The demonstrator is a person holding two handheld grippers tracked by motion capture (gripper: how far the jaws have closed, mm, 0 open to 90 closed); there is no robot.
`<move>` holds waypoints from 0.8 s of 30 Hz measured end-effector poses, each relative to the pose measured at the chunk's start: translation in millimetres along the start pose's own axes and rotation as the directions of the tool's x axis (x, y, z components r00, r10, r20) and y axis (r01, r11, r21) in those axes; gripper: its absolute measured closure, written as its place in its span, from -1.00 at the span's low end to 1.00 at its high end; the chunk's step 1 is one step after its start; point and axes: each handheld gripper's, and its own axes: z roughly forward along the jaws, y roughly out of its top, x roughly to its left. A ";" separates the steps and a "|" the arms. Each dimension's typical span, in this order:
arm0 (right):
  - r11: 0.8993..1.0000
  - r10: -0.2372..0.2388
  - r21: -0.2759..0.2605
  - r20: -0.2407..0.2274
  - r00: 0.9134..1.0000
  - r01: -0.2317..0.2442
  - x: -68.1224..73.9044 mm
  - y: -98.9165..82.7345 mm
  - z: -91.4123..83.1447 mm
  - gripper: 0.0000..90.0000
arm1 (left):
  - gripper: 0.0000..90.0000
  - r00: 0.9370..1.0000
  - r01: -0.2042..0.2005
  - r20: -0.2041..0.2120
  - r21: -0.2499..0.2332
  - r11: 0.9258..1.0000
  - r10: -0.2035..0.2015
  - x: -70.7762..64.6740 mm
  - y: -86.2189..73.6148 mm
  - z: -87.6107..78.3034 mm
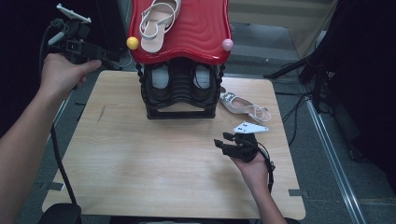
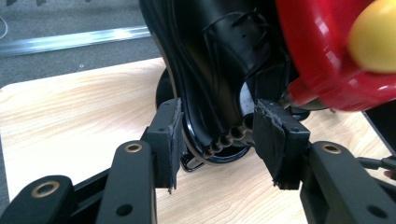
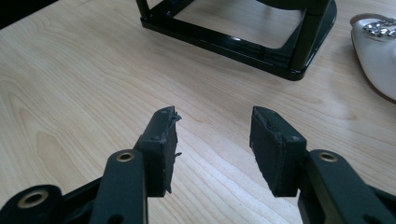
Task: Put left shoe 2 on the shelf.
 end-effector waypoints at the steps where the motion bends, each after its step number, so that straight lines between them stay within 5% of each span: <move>1: 1.000 -0.002 0.003 0.002 1.000 0.002 -0.6 -0.2 0.3 0.18 | 0.18 1.000 0.004 0.005 0.001 1.000 -0.004 0.9 -2.9 1.8; 9: 1.000 -0.011 0.014 0.032 0.999 0.011 -3.8 -1.0 -0.4 0.31 | 0.15 1.000 0.030 0.003 0.014 0.999 -0.030 6.6 -27.1 19.2; 24: 0.999 0.045 0.017 0.030 0.999 -0.046 -15.9 -0.2 2.0 0.61 | 0.11 0.999 0.025 0.024 0.048 0.999 -0.026 11.6 -76.8 44.0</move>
